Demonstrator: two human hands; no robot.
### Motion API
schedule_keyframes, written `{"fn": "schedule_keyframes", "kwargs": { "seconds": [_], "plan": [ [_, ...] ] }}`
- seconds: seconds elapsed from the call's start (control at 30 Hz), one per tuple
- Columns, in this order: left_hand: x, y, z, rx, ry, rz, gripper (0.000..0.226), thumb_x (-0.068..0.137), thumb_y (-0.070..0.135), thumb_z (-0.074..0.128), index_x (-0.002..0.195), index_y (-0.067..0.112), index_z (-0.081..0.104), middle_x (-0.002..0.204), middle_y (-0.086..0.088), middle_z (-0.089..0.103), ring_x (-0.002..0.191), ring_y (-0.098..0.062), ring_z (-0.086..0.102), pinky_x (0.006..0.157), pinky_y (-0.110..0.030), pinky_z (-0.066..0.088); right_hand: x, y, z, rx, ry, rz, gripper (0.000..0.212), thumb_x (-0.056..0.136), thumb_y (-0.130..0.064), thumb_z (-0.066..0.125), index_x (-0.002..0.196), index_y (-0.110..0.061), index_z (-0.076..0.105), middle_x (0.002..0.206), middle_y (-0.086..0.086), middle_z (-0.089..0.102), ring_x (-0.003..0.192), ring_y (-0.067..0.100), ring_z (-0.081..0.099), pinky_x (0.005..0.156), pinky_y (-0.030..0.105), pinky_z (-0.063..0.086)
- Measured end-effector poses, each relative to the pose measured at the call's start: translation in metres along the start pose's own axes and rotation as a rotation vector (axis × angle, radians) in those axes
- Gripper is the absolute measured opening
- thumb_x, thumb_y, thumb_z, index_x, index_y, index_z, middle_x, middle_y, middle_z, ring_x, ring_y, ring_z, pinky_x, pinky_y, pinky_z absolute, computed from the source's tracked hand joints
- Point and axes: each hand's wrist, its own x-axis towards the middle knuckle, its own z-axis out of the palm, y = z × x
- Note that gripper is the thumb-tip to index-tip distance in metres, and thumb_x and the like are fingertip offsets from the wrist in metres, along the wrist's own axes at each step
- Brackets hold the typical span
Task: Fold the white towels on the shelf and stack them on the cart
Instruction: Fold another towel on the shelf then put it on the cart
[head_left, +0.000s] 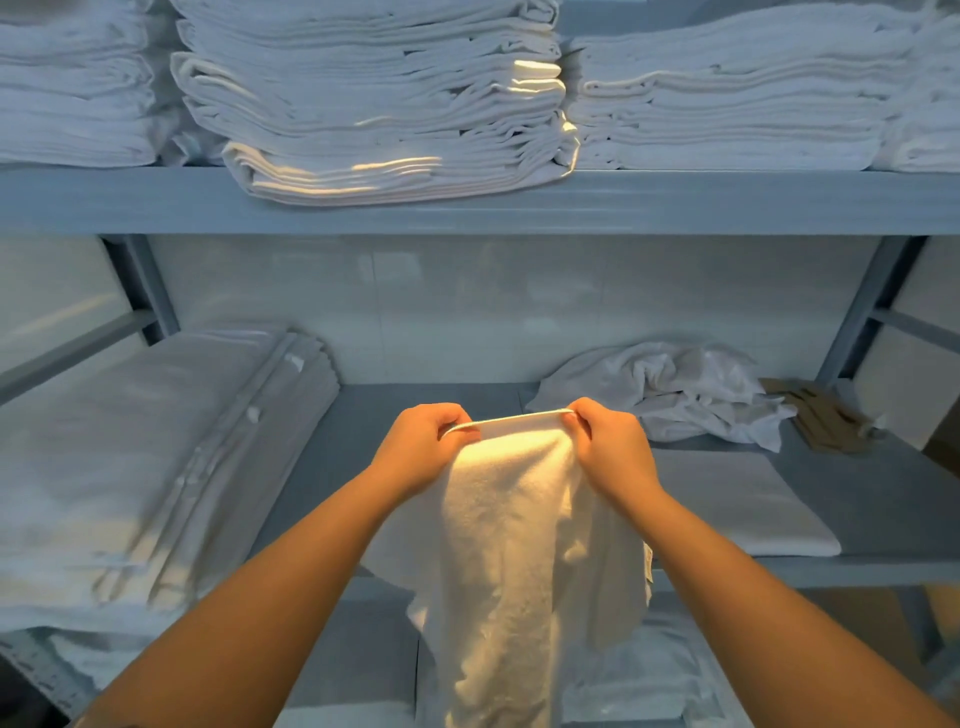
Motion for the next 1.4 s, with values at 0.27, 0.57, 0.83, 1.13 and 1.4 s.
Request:
{"fn": "schedule_keyframes", "kwargs": {
  "seconds": [0.27,0.57,0.83,1.13,1.4],
  "plan": [
    [-0.020,-0.042,-0.031,0.058,-0.034,-0.092,0.032,0.088,0.001,0.048,0.072,0.025,0.062,0.067,0.009,0.061,0.067,-0.012,0.054,0.063,-0.029,0.042,0.005,0.026,-0.002,0.005,0.036,0.153,0.025,0.097,-0.021,0.048,0.081,-0.005,0.058,0.071,0.011,0.060,0.072,0.030,0.055,0.064,0.040,0.042],
    [-0.029,-0.059,-0.050,-0.038,0.113,-0.118,0.017,0.090,0.005,0.056,0.078,0.010,0.067,0.069,-0.003,0.066,0.063,-0.012,0.055,0.059,-0.022,0.041,0.007,0.040,-0.004,0.058,0.080,0.211,0.024,0.098,-0.019,0.048,0.082,-0.005,0.061,0.073,0.011,0.061,0.073,0.029,0.056,0.064,0.039,0.043],
    [-0.025,-0.050,-0.049,-0.113,0.291,-0.165,0.019,0.092,0.010,0.054,0.076,0.016,0.062,0.061,0.009,0.053,0.051,0.003,0.046,0.050,-0.009,0.034,0.008,0.052,-0.015,-0.088,-0.089,0.122,0.015,0.090,-0.024,0.065,0.093,-0.010,0.068,0.083,0.008,0.065,0.085,0.028,0.059,0.068,0.031,0.037],
    [-0.016,0.004,-0.014,-0.187,0.151,-0.031,0.020,0.087,0.018,0.064,0.070,0.027,0.056,0.062,0.011,0.055,0.057,0.000,0.047,0.058,-0.017,0.035,0.011,-0.020,-0.018,0.047,-0.109,-0.266,0.015,0.085,-0.020,0.070,0.086,-0.005,0.066,0.061,0.011,0.058,0.057,0.024,0.047,0.058,0.031,0.037],
    [-0.017,0.031,0.021,-0.063,-0.060,0.081,0.033,0.075,0.042,0.074,0.054,0.043,0.049,0.052,0.025,0.049,0.055,0.001,0.045,0.050,-0.018,0.027,0.016,-0.063,-0.001,0.356,-0.211,-0.263,0.007,0.081,-0.018,0.073,0.083,-0.017,0.066,0.065,-0.004,0.060,0.058,0.007,0.053,0.060,0.016,0.041]
  ]
}}
